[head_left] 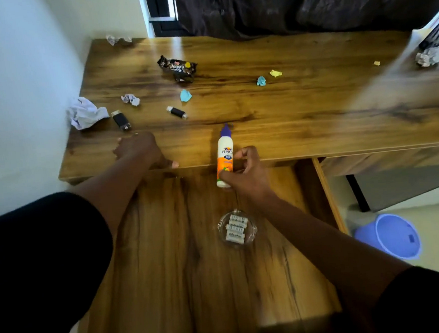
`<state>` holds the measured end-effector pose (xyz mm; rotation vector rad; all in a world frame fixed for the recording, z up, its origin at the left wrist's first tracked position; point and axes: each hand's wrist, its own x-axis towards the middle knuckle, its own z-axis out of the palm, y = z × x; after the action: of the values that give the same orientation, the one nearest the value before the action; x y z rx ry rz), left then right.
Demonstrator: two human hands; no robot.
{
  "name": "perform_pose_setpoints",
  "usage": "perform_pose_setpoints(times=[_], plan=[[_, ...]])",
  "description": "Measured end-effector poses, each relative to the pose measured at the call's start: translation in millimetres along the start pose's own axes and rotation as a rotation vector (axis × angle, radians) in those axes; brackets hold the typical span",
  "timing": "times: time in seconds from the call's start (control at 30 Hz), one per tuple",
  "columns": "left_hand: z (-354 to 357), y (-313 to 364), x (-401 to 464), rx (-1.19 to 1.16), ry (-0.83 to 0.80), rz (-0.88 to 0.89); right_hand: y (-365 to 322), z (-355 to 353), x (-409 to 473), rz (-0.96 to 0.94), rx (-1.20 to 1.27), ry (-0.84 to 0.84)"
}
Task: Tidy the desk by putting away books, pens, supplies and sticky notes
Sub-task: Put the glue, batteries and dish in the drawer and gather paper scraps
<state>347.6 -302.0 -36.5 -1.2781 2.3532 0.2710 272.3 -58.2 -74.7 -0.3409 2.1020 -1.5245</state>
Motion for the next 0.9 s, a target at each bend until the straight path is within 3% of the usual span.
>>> perform_pose_setpoints(times=[0.1,0.27,0.57,0.9], plan=[[1,0,3,-0.007,-0.006,-0.003,25,5,-40,0.005,-0.110,-0.045],[8,-6,4,-0.025,0.043,0.022,55,21,-95,-0.035,-0.506,-0.053],[11,-7,0,-0.031,0.057,0.024,104,54,-123,-0.057,-0.534,-0.087],[12,-7,3,-0.037,0.052,0.003,108,57,-121,-0.133,-0.729,-0.200]])
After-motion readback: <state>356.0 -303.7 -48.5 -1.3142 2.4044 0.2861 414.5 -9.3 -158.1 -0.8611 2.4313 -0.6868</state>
